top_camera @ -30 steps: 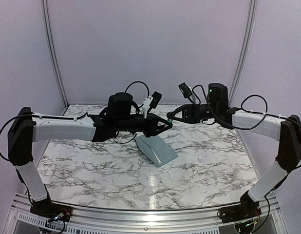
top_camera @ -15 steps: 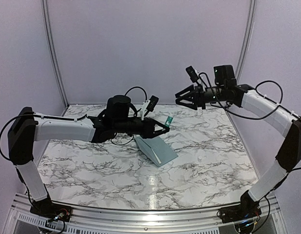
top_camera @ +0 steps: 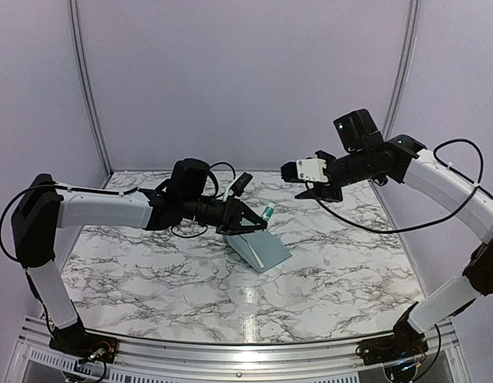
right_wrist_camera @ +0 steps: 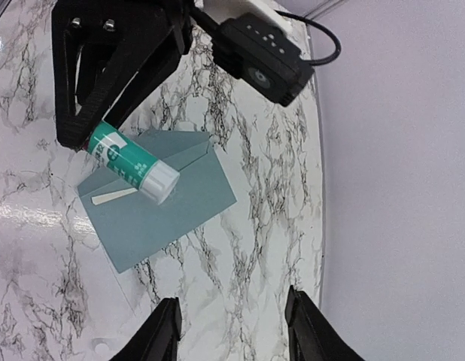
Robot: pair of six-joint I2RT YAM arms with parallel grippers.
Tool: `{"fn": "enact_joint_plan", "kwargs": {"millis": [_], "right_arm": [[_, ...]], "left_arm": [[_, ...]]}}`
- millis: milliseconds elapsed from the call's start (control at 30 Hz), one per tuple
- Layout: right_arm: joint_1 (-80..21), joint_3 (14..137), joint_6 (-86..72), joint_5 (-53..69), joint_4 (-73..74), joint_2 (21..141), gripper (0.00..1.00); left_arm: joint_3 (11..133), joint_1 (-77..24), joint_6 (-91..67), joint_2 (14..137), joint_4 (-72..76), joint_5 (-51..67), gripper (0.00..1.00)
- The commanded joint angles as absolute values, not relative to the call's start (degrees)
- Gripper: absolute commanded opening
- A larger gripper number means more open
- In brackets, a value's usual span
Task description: Place the letter into the envelope and seal it
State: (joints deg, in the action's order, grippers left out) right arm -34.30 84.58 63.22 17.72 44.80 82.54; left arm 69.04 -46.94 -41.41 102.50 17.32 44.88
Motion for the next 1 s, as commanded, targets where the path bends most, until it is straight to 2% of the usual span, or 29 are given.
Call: {"fn": "enact_joint_plan", "kwargs": {"millis": [0,300,533,733,967], "right_arm": [[-40.47,85.67,71.18,6.98,46.34,83.95,0.45],[-49.36,84.26,74.99,1.06,45.61,87.31,0.45],[-52.50,82.44,77.10,-3.14,45.46,88.41,0.43],[-53.08,81.02,77.43,-4.71,44.40,88.43,0.33],[-53.04,80.38,76.37,-5.20,43.48,87.98,0.10]], "left_arm": [[71.47,-47.00,-46.53,102.86,14.63,49.58,0.07],[72.78,-47.01,-50.24,104.47,14.24,54.03,0.07],[73.89,-46.80,-50.99,104.68,14.24,56.43,0.08],[74.03,-46.45,-51.27,104.85,14.24,57.97,0.07],[73.65,-45.47,-51.68,104.99,14.32,57.74,0.09]]}}
